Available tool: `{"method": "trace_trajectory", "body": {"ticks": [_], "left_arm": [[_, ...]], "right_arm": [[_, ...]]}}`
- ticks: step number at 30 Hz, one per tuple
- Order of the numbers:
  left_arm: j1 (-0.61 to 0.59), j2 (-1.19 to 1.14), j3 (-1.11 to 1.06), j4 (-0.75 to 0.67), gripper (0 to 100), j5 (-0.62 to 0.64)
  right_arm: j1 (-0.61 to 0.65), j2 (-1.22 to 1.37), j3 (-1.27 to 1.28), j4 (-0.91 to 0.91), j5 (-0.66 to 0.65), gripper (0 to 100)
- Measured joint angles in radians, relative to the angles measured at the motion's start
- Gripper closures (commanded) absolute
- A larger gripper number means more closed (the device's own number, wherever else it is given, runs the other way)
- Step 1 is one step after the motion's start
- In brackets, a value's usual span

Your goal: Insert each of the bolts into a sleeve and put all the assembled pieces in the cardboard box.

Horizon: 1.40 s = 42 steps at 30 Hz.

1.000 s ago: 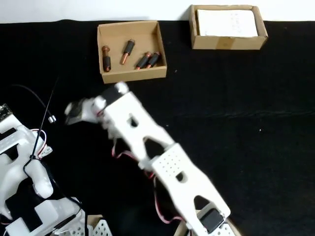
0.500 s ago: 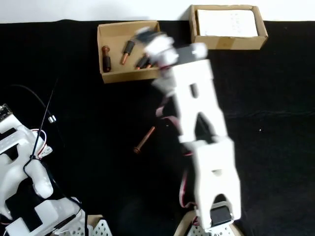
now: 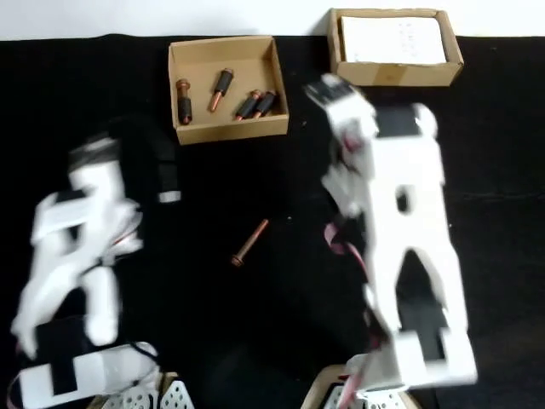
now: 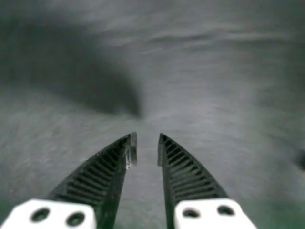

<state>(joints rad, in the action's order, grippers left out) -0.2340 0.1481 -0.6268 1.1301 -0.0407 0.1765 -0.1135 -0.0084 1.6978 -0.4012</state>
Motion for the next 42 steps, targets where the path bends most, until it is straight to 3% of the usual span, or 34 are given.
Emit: {"method": "trace_trajectory", "body": {"ticks": [7, 13, 18, 28, 42], "left_arm": [[0.322, -0.009, 0.178, 0.101, 82, -0.002], [0.479, -0.121, 0.196, 0.11, 82, -0.066], [0.493, -0.278, 0.308, 0.155, 82, -0.08], [0.543, -0.525, 0.663, 0.396, 84, -0.08], [0.548, -0.72, 0.72, 0.408, 84, -0.106]], "right_arm": [[-0.141, -0.178, 0.404, -0.25, 0.012, 97.3], [-0.189, -0.187, 0.71, -0.559, 0.072, 97.3], [-0.19, -0.189, 0.876, -0.783, 0.11, 97.3], [-0.189, -0.213, 1.083, -1.068, 0.153, 97.3], [-0.187, -0.229, 1.12, -1.112, 0.153, 97.3]]}}
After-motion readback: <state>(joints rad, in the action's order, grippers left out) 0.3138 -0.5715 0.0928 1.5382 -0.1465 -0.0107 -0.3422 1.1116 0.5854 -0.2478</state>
